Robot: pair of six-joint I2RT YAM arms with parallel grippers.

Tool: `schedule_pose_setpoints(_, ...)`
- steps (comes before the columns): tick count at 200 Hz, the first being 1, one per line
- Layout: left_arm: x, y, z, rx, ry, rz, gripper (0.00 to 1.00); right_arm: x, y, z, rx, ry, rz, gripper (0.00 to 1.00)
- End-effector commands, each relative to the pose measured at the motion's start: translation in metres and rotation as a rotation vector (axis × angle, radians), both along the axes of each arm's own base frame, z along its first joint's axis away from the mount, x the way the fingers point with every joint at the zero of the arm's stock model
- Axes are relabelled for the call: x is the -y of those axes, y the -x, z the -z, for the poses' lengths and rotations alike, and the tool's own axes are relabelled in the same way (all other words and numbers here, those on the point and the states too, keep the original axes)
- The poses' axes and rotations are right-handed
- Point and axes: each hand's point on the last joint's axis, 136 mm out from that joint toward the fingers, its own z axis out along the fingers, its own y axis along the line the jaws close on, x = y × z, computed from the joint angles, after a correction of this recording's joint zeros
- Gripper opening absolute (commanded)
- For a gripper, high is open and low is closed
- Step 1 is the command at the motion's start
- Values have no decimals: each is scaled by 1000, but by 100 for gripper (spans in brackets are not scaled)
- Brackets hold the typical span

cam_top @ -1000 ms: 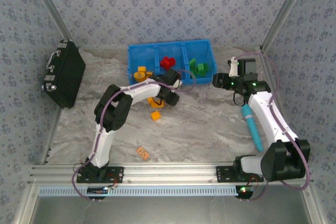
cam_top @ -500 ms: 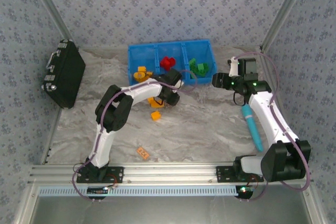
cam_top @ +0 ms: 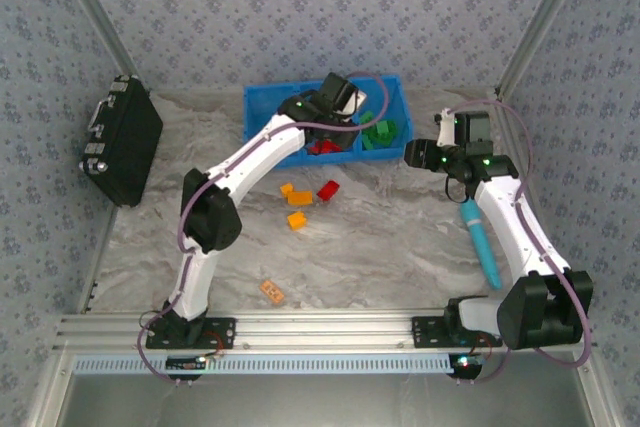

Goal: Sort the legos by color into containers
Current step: Pick up the lego from the center of the table.

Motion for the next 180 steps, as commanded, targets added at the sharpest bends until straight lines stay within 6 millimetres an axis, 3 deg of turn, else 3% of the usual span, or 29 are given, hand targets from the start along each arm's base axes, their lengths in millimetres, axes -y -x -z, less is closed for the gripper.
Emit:
schedule_pose_setpoints(1, -15, 11, 36, -87, -113, -1, 44, 1, 6, -1, 3, -5, -9, 70)
schedule_pose_setpoints(62, -22, 28, 67, -131, -122, -35, 63, -1, 6, 0, -3, -18, -17, 70)
schedule_pose_setpoints(73, -26, 34, 83, -157, -142, -39, 65, -2, 6, 1, -5, -23, -20, 70)
schedule_pose_setpoints(122, -27, 45, 126, -222, -153, -34, 68, -3, 6, 4, -20, -25, -23, 71)
schedule_pose_setpoints(180, -24, 44, 158, -235, -141, -47, 70, -2, 5, 9, -35, -18, -19, 71)
